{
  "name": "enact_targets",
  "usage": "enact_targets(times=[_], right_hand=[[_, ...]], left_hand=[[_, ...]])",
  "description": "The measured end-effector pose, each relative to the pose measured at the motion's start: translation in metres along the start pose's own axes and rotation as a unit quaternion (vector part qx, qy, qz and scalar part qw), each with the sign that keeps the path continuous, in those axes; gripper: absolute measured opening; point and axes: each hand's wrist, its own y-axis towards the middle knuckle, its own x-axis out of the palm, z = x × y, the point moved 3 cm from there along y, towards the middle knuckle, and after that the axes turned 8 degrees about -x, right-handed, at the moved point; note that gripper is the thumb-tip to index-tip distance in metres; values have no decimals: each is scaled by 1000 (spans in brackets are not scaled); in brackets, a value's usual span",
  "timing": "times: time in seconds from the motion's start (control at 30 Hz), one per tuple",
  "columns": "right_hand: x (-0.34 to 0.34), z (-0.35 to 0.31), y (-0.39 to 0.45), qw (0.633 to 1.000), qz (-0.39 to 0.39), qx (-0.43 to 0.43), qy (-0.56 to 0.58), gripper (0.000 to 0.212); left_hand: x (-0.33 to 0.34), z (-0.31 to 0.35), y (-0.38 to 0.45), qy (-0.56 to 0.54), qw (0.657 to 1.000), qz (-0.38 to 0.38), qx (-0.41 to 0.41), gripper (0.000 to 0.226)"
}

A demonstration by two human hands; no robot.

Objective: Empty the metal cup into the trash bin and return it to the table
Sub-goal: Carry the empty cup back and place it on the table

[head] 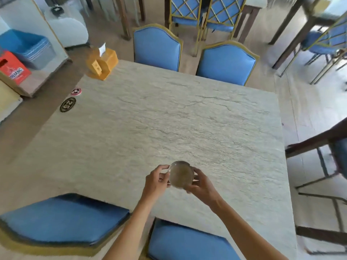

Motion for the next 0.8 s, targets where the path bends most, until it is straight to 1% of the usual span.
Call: enact_targets(times=[0.03,0.1,0.17,0.27,0.33,0.37,0.43,0.57,0.67,0.7,0.77,0.8], right_hand=[[7,3,12,999,1,-2,-50,86],[19,7,39,994,6,2,-113,94],[28,11,67,990,20,7,-142,91],[37,15,106,984,26,10,-174,86],[41,18,128,980,26,11,-198,83],[43,19,137,978,28,11,-206,83],[46,15,154,975,39,12,-218,83],[50,3,180,971,55,10,-231,87],[47,-2,197,972,74,11,-221,87],[46,-2,202,973,84,8,-215,84],[43,-3,208,974,102,-4,-202,70],[42,-4,209,974,110,-10,-198,63]], left_hand=[[-4,-1,13,17,1000,-4,-2,26],[-11,-3,38,45,999,-17,-6,30],[-15,-3,62,87,995,-51,3,42],[-18,-2,93,137,983,-120,-2,72],[-19,-4,116,186,973,-136,19,87],[-20,-8,127,214,968,-126,34,94],[-22,-8,144,249,962,-91,56,98],[-26,6,167,263,959,-29,101,93],[-29,15,187,257,959,-7,122,89],[-31,19,193,254,959,-1,128,87],[-32,23,206,248,959,9,137,84],[-31,26,212,253,957,13,142,87]])
